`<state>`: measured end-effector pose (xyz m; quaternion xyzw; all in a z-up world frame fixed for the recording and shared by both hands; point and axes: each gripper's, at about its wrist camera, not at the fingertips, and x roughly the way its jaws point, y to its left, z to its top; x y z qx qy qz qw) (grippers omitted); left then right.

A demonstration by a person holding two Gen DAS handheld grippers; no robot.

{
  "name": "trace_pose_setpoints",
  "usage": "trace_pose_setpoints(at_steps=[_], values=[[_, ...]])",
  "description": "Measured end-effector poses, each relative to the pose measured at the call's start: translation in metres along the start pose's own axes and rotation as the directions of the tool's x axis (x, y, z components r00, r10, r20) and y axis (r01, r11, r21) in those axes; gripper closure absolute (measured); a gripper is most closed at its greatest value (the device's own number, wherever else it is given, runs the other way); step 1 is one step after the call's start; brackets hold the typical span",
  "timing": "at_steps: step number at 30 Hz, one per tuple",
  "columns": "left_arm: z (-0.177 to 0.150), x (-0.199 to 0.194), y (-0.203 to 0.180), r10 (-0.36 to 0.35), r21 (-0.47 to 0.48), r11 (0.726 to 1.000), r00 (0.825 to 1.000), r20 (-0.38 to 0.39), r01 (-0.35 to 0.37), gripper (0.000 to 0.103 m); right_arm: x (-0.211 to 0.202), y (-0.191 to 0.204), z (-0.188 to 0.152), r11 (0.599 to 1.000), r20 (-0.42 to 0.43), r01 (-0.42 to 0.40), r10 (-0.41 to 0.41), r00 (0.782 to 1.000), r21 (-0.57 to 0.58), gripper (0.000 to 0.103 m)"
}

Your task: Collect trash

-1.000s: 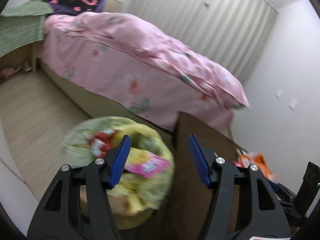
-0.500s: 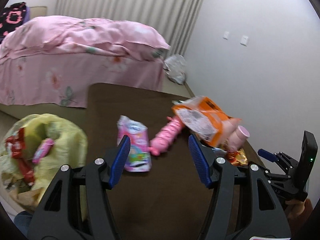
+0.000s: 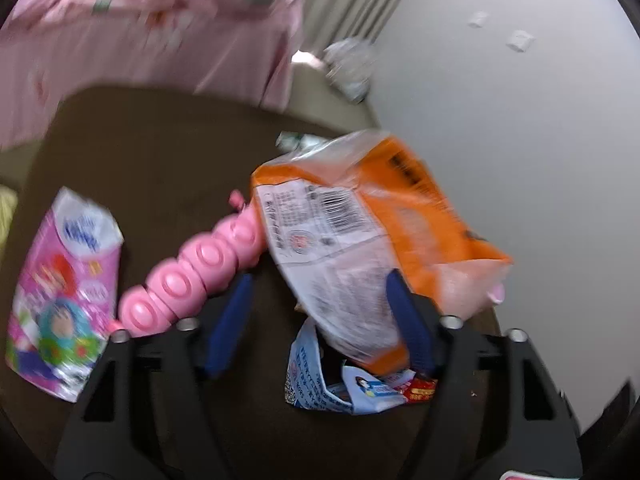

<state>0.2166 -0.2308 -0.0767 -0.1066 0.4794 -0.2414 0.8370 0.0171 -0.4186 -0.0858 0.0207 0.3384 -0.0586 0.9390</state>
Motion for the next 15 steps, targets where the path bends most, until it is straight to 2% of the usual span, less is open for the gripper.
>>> trace_pose_setpoints(at_steps=[1, 2, 3, 5, 10, 15], values=[[-0.002, 0.003, 0.003, -0.020, -0.031, 0.999, 1.000, -0.018, 0.019, 0.064, 0.000, 0.000, -0.002, 1.000, -0.004, 0.003, -0.003, 1.000, -0.005, 0.045], [-0.005, 0.003, 0.007, -0.046, -0.049, 0.998, 0.999, -0.029, 0.045, 0.077, 0.001, -0.001, -0.003, 1.000, -0.007, 0.004, -0.004, 1.000, -0.008, 0.045], [-0.008, 0.001, 0.008, -0.075, -0.051, 0.996, 0.997, -0.032, 0.073, 0.086, 0.003, 0.000, -0.004, 1.000, -0.010, 0.003, -0.003, 1.000, -0.010, 0.045], [-0.012, -0.010, 0.007, -0.088, -0.013, 0.996, 0.996, -0.007, 0.088, 0.097, 0.006, 0.002, -0.005, 1.000, -0.014, -0.010, 0.009, 1.000, -0.007, 0.045], [-0.023, -0.064, 0.017, -0.077, 0.052, 0.996, 0.991, 0.105, 0.072, 0.101, 0.009, 0.010, -0.004, 0.999, -0.014, -0.042, 0.042, 0.999, -0.008, 0.045], [-0.041, -0.122, 0.044, -0.046, 0.082, 0.996, 0.986, 0.158, 0.033, 0.101, 0.001, 0.024, 0.001, 0.997, -0.001, -0.064, 0.064, 0.998, -0.048, 0.045]])
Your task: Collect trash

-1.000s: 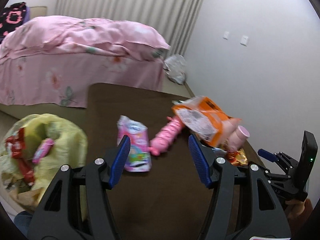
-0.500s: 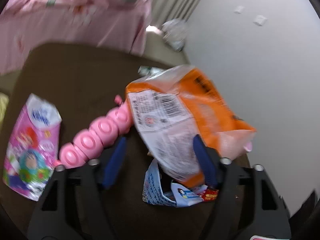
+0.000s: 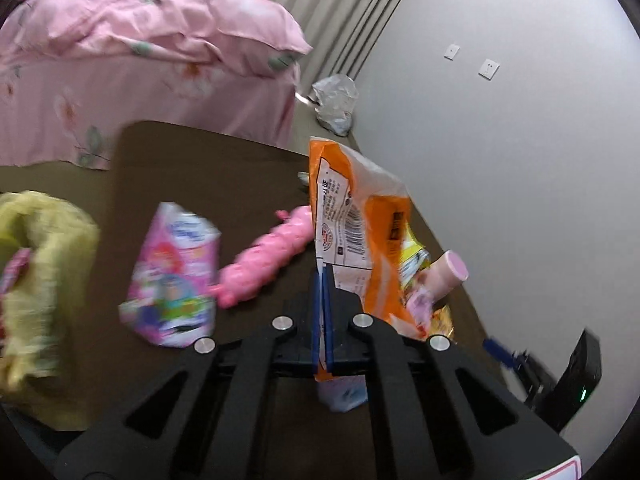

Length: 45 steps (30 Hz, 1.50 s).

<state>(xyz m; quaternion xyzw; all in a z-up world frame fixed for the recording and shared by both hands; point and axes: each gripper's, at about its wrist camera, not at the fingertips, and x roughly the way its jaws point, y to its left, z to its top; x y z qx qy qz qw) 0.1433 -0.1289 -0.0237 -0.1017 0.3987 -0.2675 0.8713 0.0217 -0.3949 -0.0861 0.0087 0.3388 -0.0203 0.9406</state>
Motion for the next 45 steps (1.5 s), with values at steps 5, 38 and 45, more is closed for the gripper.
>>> trace_pose_setpoints(at_steps=[5, 38, 45], values=[[-0.017, -0.029, 0.037, 0.040, -0.037, 0.998, 0.998, -0.041, -0.041, 0.101, -0.001, 0.020, 0.012, 0.997, 0.003, -0.074, 0.074, 0.997, -0.016, 0.045], [-0.055, -0.050, 0.073, 0.044, -0.085, 0.995, 0.999, 0.001, -0.043, 0.067, 0.038, 0.056, 0.035, 0.980, -0.095, -0.192, 0.187, 0.978, -0.043, 0.093], [-0.056, -0.039, 0.062, 0.044, -0.064, 0.997, 0.999, -0.025, -0.046, 0.066, 0.029, 0.061, 0.008, 0.975, -0.142, -0.149, 0.126, 0.982, -0.167, 0.093]])
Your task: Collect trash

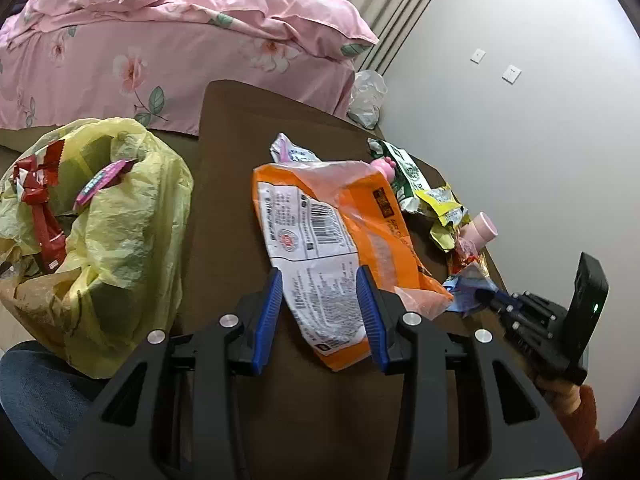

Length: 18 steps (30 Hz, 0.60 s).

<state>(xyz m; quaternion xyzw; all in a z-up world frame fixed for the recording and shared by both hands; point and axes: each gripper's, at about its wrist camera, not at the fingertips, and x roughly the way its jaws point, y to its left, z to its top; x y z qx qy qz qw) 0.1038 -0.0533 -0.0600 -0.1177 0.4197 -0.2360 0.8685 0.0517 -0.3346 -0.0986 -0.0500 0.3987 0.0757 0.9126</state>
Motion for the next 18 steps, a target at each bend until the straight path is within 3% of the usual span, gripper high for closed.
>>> trace_pose_setpoints(at_steps=[9, 16, 17, 18], values=[[0.000, -0.001, -0.001, 0.012, -0.005, 1.000, 1.000, 0.001, -0.012, 0.066, 0.021, 0.003, 0.000, 0.992, -0.063, -0.120, 0.121, 0.991, 0.032, 0.092], [-0.001, 0.000, 0.002, 0.009, -0.015, 1.000, 1.000, -0.007, -0.009, 0.066, 0.016, 0.006, -0.003, 0.993, -0.026, -0.114, 0.115, 0.993, 0.025, 0.091], [-0.001, 0.000, 0.003, 0.010, -0.016, 1.000, 1.000, -0.005, -0.010, 0.066, 0.012, 0.008, -0.004, 0.994, -0.011, -0.112, 0.112, 0.994, 0.008, 0.088], [-0.001, -0.001, 0.003, 0.010, -0.017, 1.000, 1.000, -0.004, -0.010, 0.066, 0.008, 0.011, -0.005, 0.993, -0.002, -0.112, 0.112, 0.994, -0.022, 0.072]])
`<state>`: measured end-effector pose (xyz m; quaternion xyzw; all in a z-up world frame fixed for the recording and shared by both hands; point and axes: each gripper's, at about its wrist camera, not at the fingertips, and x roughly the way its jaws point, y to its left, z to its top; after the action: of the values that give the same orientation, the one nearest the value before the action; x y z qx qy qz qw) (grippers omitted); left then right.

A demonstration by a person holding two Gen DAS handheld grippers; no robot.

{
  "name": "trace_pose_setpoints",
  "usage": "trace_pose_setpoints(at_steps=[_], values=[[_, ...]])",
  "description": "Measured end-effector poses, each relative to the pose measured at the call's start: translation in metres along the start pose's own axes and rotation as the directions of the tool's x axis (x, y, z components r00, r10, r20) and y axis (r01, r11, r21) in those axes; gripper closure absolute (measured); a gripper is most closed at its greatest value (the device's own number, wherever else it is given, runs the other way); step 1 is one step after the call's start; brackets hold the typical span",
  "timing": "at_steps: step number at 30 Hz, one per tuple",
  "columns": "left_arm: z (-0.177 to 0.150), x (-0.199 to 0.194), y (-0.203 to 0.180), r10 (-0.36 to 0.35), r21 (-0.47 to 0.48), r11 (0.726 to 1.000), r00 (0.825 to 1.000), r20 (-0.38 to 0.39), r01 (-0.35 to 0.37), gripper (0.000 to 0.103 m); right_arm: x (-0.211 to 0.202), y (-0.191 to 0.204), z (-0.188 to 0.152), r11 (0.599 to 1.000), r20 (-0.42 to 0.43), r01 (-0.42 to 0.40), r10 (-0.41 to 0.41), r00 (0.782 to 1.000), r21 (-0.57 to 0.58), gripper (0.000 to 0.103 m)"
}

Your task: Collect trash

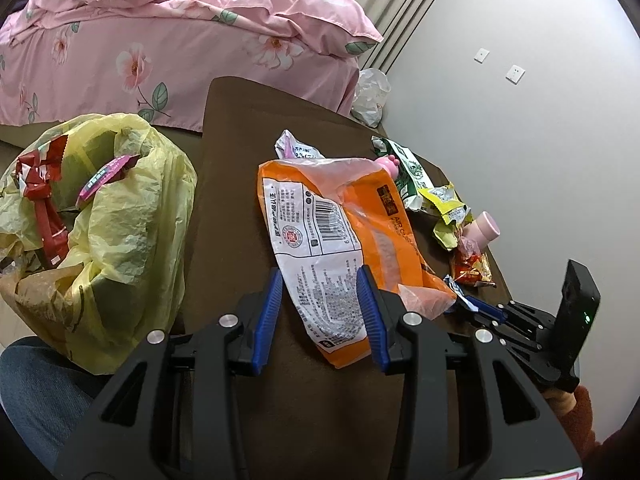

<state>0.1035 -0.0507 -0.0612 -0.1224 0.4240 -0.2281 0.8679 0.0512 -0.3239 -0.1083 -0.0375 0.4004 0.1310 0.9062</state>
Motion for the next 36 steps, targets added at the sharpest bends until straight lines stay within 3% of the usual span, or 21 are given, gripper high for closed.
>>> trace_pose_setpoints(at_steps=[2, 7, 10, 13, 16, 18, 19, 22, 24, 28, 36], values=[[0.001, 0.000, 0.001, -0.001, -0.004, 1.000, 1.000, 0.001, 0.001, 0.066, -0.005, 0.005, -0.001, 1.000, -0.010, 0.007, -0.007, 1.000, -0.029, 0.039], [0.001, 0.000, 0.002, -0.003, -0.008, 1.000, 1.000, 0.000, 0.003, 0.066, -0.027, 0.010, -0.008, 0.999, -0.010, -0.038, 0.038, 0.999, -0.031, 0.039], [0.001, 0.000, 0.002, -0.002, -0.007, 1.000, 1.000, 0.003, 0.002, 0.066, -0.048, 0.005, -0.009, 0.996, 0.034, -0.090, 0.089, 0.995, 0.012, 0.039], [0.001, -0.001, 0.000, -0.002, -0.005, 1.000, 1.000, 0.005, 0.002, 0.065, -0.068, -0.020, -0.007, 0.985, 0.141, -0.080, 0.058, 0.988, 0.154, 0.039], [0.000, -0.001, -0.001, -0.003, -0.003, 1.000, 1.000, 0.004, 0.003, 0.065, -0.070, -0.055, -0.009, 0.941, 0.193, -0.056, -0.009, 0.981, 0.333, 0.040], [0.000, -0.001, -0.002, -0.003, 0.004, 1.000, 1.000, 0.005, 0.003, 0.065, -0.058, -0.076, -0.012, 0.903, 0.175, -0.043, -0.035, 0.984, 0.427, 0.057], [0.000, -0.001, -0.003, -0.002, 0.004, 1.000, 1.000, 0.005, 0.002, 0.065, -0.049, -0.082, -0.013, 0.893, 0.154, -0.042, -0.031, 0.988, 0.448, 0.059], [0.000, -0.001, -0.003, 0.001, 0.006, 1.000, 1.000, 0.005, -0.001, 0.065, -0.032, -0.074, -0.007, 0.906, 0.136, -0.080, 0.025, 0.990, 0.416, 0.059], [0.001, 0.000, -0.002, 0.003, 0.003, 1.000, 1.000, 0.004, -0.003, 0.064, -0.019, -0.058, 0.001, 0.933, 0.112, -0.070, 0.032, 0.993, 0.353, 0.059], [0.001, 0.002, -0.002, 0.006, 0.004, 1.000, 1.000, -0.003, -0.006, 0.064, 0.005, -0.040, 0.009, 0.949, 0.054, -0.078, 0.065, 0.996, 0.306, 0.059], [-0.002, 0.001, 0.004, 0.010, -0.001, 1.000, 1.000, 0.001, -0.010, 0.060, 0.021, -0.024, 0.008, 0.977, -0.040, 0.023, -0.015, 0.999, 0.212, 0.060]])
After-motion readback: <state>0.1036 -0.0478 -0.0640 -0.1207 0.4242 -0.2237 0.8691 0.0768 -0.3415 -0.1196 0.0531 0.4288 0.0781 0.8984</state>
